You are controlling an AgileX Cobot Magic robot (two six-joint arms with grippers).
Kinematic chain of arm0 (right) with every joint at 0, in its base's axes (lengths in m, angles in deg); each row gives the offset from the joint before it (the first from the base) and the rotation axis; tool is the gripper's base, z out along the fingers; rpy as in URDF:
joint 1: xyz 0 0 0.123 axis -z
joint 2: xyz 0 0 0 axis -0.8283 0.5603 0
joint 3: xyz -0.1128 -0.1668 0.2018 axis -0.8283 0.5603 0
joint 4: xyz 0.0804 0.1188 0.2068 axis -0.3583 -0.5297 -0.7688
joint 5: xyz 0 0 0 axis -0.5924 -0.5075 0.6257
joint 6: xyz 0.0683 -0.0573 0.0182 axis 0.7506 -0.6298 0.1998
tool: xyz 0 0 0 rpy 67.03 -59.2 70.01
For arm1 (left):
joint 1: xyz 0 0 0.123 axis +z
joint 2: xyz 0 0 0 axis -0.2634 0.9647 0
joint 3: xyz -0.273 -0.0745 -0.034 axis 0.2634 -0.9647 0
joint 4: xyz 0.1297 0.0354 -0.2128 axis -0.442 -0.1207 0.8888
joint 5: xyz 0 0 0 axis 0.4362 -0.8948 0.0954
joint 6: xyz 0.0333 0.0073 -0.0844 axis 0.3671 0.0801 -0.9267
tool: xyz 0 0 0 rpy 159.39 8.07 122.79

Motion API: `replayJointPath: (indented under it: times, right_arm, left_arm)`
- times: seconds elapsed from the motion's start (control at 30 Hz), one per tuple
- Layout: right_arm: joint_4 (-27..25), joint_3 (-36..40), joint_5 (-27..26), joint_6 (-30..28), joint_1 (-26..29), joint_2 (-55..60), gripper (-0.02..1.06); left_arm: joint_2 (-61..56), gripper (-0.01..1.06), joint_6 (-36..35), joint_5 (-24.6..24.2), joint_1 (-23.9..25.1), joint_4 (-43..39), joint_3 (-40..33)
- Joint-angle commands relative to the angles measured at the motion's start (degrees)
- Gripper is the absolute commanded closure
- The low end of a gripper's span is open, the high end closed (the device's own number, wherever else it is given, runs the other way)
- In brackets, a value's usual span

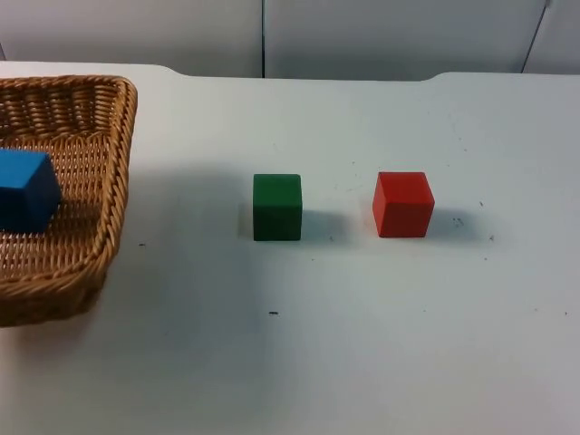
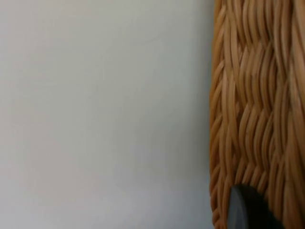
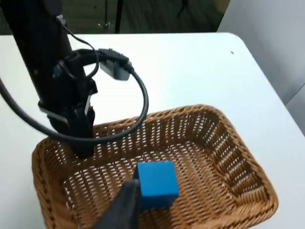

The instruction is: Pick up the basket with the left hand and place the blue cube into the basket with the right hand.

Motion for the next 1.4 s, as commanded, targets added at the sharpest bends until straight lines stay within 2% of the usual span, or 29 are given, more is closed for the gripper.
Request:
replayJointPath:
  times: [0.0, 0.13, 0.33, 0.67, 0.97, 1.07, 1.1, 1.2, 1.23, 1.27, 1.37]
  right_arm:
    - [0.1, 1.0, 1.2, 0.1, 0.5, -0.7, -0.01]
    - [0.1, 3.7, 1.2, -0.6, 0.8, -1.2, -0.01]
    - [0.1, 3.8, 1.7, -0.6, 0.9, -1.4, -0.01]
    - [0.1, 3.8, 1.7, -0.6, 0.9, -1.5, -0.01]
    - [0.1, 3.8, 1.7, -0.6, 0.9, -1.5, 0.00]
    - [-0.1, 3.8, 1.7, -0.6, 0.9, -1.5, 0.00]
    - [-0.1, 3.8, 1.7, -0.6, 0.9, -1.5, 0.00]
    - [-0.1, 3.8, 1.7, -0.6, 0.9, -1.5, 0.00]
    - [-0.1, 3.8, 1.7, -0.6, 0.9, -1.5, 0.00]
    - [-0.1, 3.8, 1.7, -0.6, 0.9, -1.5, 0.00]
    - [-0.1, 3.8, 1.7, -0.6, 0.9, -1.5, 0.00]
  left_arm:
    - [0.7, 1.05, 2.6, -0.3, -0.4, 3.7, 0.2]
    - [4.1, 1.05, 3.2, -0.5, -0.4, 3.8, 3.4]
    - [8.7, 1.05, 3.5, -0.6, -0.4, 3.5, 7.2]
    - [14.1, 1.05, 6.6, 1.3, -0.4, 2.3, 7.4]
    - [14.8, 1.03, 6.6, 2.8, -0.4, 1.5, 7.4]
    - [14.8, 0.94, 6.6, 2.8, -0.4, 0.1, 7.4]
    - [14.8, 0.94, 6.6, 2.8, -0.4, 0.1, 7.4]
    - [14.7, 0.79, 6.6, 2.8, -0.4, 0.0, 7.4]
    - [14.5, 0.72, 6.6, 2.7, -0.4, 0.0, 7.4]
    - [14.5, 0.72, 6.6, 2.7, -0.4, 0.0, 7.4]
    - [13.3, 0.59, 7.9, 3.0, -0.4, -0.3, 7.4]
